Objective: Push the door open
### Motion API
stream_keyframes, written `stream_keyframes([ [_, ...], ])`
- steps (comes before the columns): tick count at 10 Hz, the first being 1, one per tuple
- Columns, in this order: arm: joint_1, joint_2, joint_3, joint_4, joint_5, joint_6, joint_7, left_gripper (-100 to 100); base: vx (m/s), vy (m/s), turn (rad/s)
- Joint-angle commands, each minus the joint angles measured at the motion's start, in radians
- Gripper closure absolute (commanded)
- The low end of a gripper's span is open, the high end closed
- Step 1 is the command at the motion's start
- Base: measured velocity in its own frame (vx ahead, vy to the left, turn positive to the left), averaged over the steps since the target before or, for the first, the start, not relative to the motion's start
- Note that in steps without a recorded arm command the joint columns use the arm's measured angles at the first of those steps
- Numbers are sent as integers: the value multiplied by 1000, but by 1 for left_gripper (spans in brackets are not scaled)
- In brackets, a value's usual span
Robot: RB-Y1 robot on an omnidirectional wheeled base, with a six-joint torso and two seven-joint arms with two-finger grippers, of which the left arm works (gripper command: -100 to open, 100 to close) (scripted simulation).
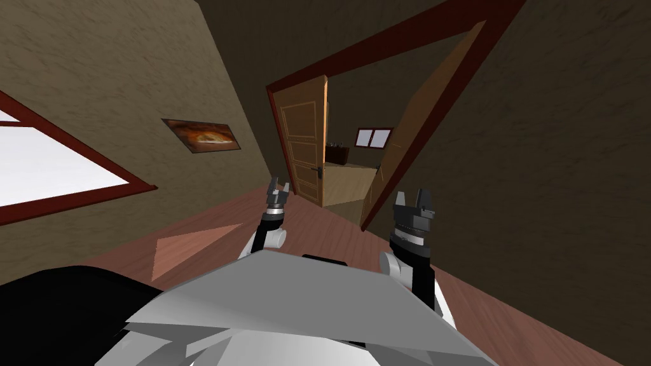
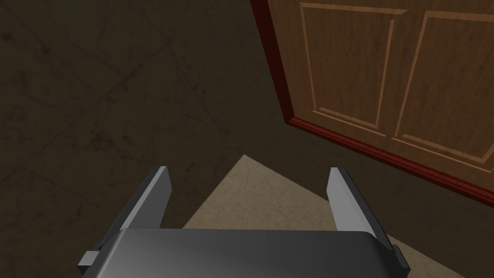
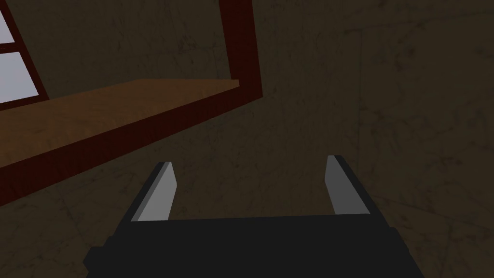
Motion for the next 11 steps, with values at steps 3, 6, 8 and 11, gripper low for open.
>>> stream_keyframes([
  [3,-57,13,2,92,-5,5,7,-100,85,64,-35],
  [6,-109,22,1,180,-11,9,12,-100,97,74,-38],
  [8,-146,27,1,240,-15,12,15,-100,93,69,-41],
  [11,-185,31,0,306,-20,16,19,-100,71,58,-27],
])
